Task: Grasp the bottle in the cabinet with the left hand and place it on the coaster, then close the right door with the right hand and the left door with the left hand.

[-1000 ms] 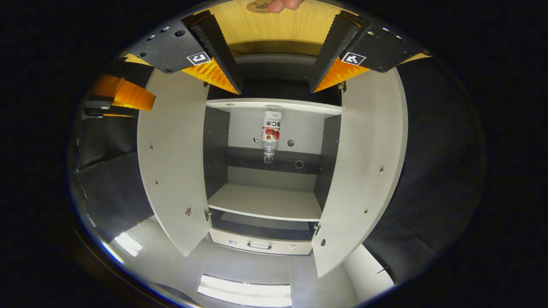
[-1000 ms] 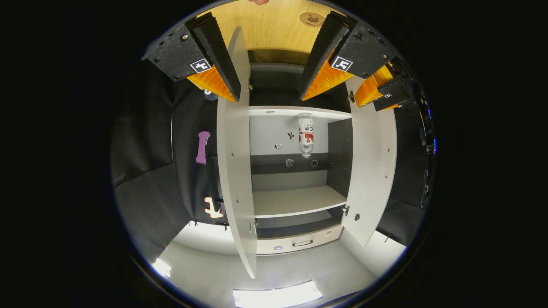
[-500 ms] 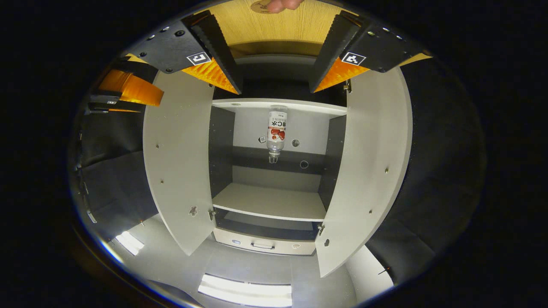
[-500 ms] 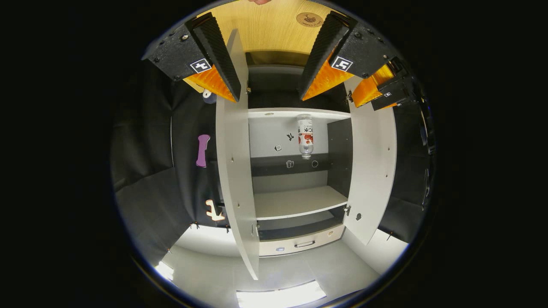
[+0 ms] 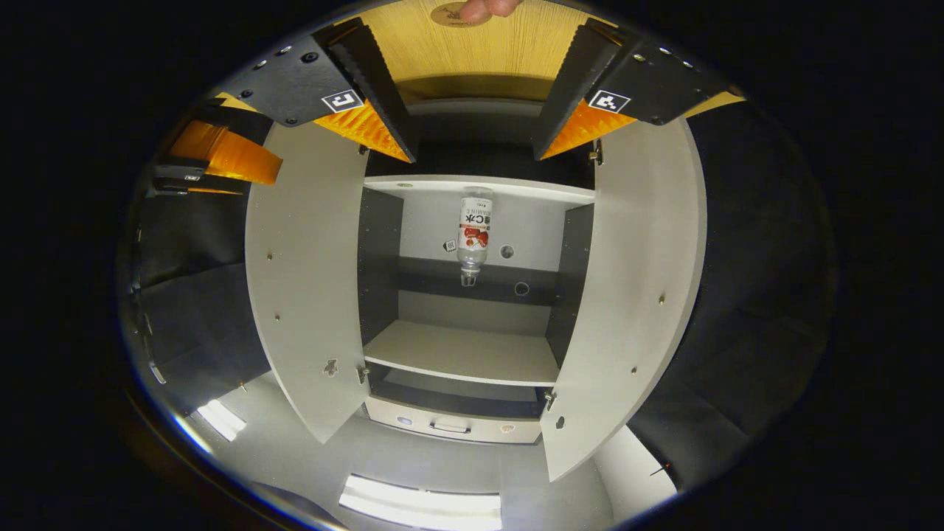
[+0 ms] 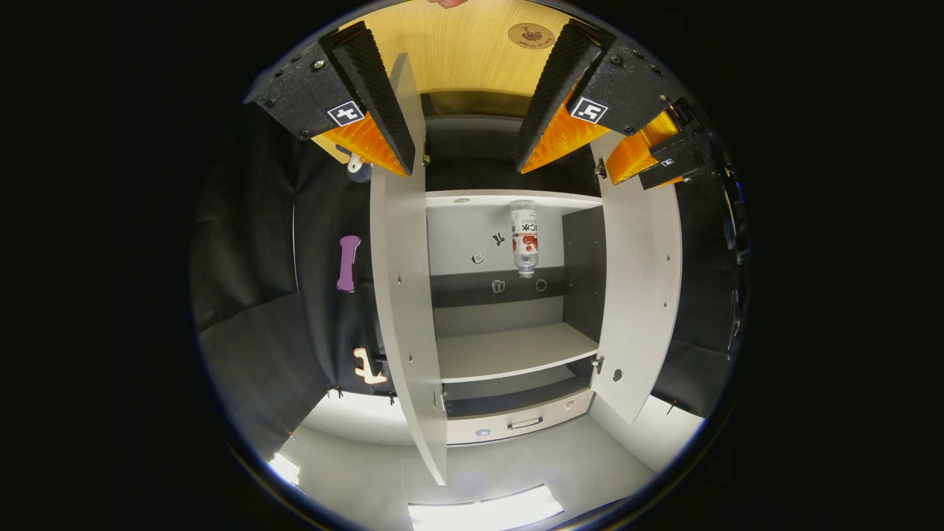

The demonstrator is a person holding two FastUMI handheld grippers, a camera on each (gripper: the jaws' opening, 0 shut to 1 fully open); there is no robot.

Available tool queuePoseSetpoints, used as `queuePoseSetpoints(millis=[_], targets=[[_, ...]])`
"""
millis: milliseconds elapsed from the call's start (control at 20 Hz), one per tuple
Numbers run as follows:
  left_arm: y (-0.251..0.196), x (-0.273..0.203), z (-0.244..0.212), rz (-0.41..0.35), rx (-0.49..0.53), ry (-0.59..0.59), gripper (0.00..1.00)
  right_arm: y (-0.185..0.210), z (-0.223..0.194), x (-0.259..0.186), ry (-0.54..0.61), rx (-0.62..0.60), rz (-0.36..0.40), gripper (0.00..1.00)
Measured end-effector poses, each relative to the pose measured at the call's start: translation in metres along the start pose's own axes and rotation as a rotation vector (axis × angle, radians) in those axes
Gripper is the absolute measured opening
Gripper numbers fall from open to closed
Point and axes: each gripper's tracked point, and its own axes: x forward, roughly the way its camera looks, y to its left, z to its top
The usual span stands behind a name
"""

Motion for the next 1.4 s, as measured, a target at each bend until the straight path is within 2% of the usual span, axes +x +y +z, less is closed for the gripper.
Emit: queuePoseSetpoints(millis=[250,300,350,400,450,500,700,900,1000,1150,1350,1400], targets=[[0.003,0.003,-0.001,0.004,0.005,0.003,0.95,0.002,0.001,-0.001,0.0,-0.007,0.006,0.83],[0.003,0.007,-0.001,-0.004,0.009,0.007,0.94,0.002,0.001,-0.001,-0.001,-0.007,0.008,0.83],[0.001,0.012,-0.002,-0.019,0.01,0.019,0.99,0.002,0.001,-0.001,-0.002,-0.008,0.008,0.83],[-0.001,0.017,-0.002,-0.036,0.008,0.024,0.95,0.004,0.002,-0.003,-0.004,-0.009,0.01,0.83],[-0.002,0.023,0.001,-0.049,0.009,0.021,0.99,0.007,0.003,-0.004,-0.005,-0.01,0.013,0.83],[-0.002,0.029,0.005,-0.058,0.018,0.016,0.95,0.008,0.002,-0.004,-0.003,-0.013,0.014,0.83],[-0.008,0.06,0.021,-0.091,0.049,-0.022,0.95,0.011,0.004,-0.005,-0.004,-0.018,0.015,0.83],[-0.022,0.097,0.024,-0.145,0.001,0.034,0.95,0.009,0.009,-0.011,-0.017,-0.024,-0.003,0.83],[-0.026,0.122,0.036,-0.166,-0.025,0.004,0.95,0.007,0.01,-0.014,-0.024,-0.027,-0.012,0.83],[-0.023,0.168,0.043,-0.161,0.003,-0.028,0.94,0.001,0.01,-0.017,-0.025,-0.022,-0.032,0.83],[-0.021,0.23,0.032,-0.167,0.008,0.038,0.95,-0.008,0.013,-0.021,-0.031,-0.019,-0.067,0.83],[-0.016,0.243,0.03,-0.15,0.012,0.047,0.94,-0.011,0.012,-0.021,-0.028,-0.017,-0.074,0.83]])
